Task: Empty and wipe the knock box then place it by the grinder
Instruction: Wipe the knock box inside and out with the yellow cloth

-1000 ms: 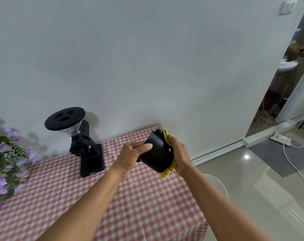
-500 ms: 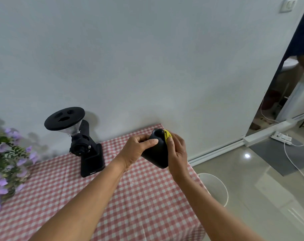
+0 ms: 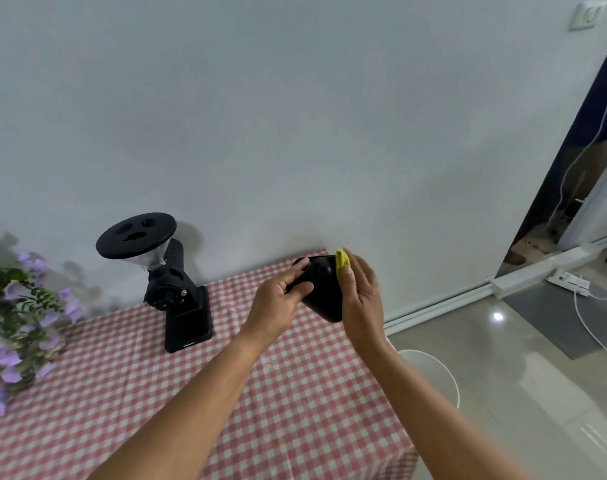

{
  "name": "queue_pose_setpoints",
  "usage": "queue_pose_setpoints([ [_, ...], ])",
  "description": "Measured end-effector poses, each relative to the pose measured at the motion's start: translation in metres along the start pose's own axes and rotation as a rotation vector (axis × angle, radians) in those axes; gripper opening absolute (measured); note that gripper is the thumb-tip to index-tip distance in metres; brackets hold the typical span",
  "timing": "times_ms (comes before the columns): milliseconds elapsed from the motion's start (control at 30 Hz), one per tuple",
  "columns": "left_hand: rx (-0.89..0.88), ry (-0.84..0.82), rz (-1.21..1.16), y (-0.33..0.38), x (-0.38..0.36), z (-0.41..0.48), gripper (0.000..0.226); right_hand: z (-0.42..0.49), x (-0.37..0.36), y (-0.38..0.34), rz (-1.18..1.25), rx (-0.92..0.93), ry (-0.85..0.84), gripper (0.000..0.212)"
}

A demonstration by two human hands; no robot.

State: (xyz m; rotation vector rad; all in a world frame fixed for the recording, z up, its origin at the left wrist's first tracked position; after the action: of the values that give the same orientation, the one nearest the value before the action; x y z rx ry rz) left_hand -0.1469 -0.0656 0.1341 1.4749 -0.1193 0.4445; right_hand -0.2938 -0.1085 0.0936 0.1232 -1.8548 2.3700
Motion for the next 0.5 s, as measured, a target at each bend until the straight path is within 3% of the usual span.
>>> queue_pose_setpoints([
  [133, -0.04, 0.007, -0.014, 0.004, 0.003, -0.002, 0.05, -0.005, -0.002, -0.003, -0.148, 0.169, -0.004, 0.045],
  [300, -0.063, -0.032, 0.011, 0.007, 0.004, -0.005, 0.05, 0.021, 0.003, -0.005, 0.15, -0.116, 0.019, 0.048],
  [433, -0.067, -0.043, -0.014, 0.01, 0.007, -0.004, 0.048, 0.004, 0.003, -0.019, -0.127, 0.112, -0.025, 0.04],
  [500, -0.074, -0.08, -0.049, 0.013, 0.01, -0.003, 0.046, 0.005, 0.004, -0.018, -0.14, 0.156, -0.016, 0.039],
])
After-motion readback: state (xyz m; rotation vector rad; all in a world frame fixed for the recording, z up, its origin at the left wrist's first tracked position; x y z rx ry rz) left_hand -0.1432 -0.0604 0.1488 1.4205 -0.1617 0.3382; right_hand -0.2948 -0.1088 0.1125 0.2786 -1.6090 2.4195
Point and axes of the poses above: each hand's wrist, its own z-axis towards the middle knuckle, its own x-axis out of the back of the hand, y = z × x, the point moved 2 cm from there along z, towards the middle knuckle, and after that the axes turned 1 degree about -z, right-handed, at the moved point
